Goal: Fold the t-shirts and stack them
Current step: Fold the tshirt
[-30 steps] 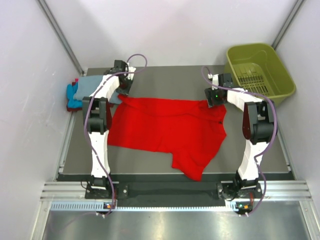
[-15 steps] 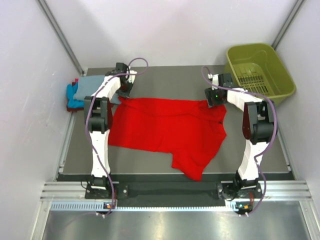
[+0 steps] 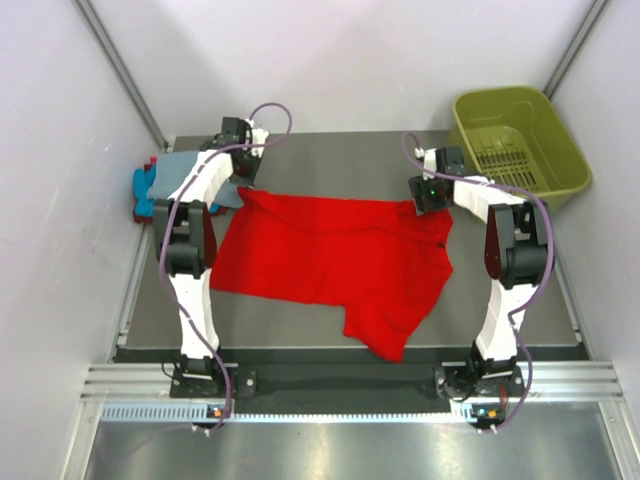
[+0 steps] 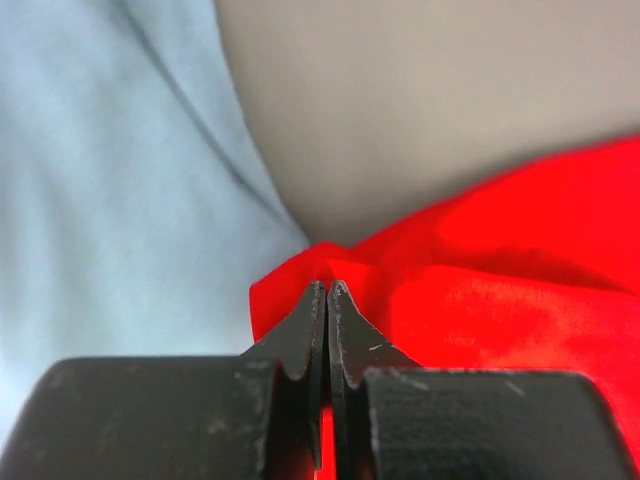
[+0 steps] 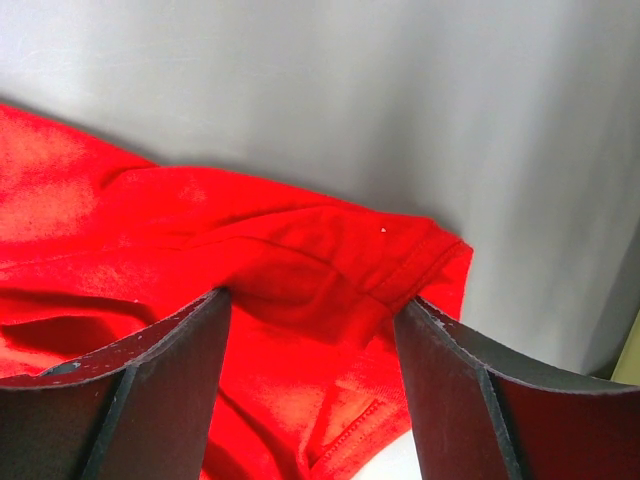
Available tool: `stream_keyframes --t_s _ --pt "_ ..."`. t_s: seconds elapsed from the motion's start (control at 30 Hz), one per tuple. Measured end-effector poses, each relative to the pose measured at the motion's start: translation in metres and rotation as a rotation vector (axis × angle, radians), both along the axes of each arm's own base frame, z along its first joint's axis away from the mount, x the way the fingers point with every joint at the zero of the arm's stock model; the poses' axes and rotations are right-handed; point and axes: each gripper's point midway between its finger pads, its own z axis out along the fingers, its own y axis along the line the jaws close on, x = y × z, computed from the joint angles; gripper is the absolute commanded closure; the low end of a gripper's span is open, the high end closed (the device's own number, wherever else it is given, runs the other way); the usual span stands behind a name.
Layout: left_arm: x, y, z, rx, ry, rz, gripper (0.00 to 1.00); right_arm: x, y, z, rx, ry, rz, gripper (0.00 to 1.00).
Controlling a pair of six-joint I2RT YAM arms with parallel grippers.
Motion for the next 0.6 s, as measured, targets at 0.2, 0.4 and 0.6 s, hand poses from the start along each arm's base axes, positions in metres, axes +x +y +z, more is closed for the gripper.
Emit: stream_keyframes --t_s 0.2,0.4,0.6 --pt "-0.029 0.003 0.024 -0.004 -0.024 -0.001 1.00 -0.001 0.004 0.000 0.000 0.000 0.009 0.34" --pt "-0.066 0.005 -0.002 0.003 0.089 -0.003 0.94 -0.001 0.007 0.000 0.001 0.000 0.016 0.34" --pt "-0.081 0.009 -0.011 0.019 0.150 0.013 0.76 -0.001 0.008 0.000 0.003 0.000 0.019 0.33"
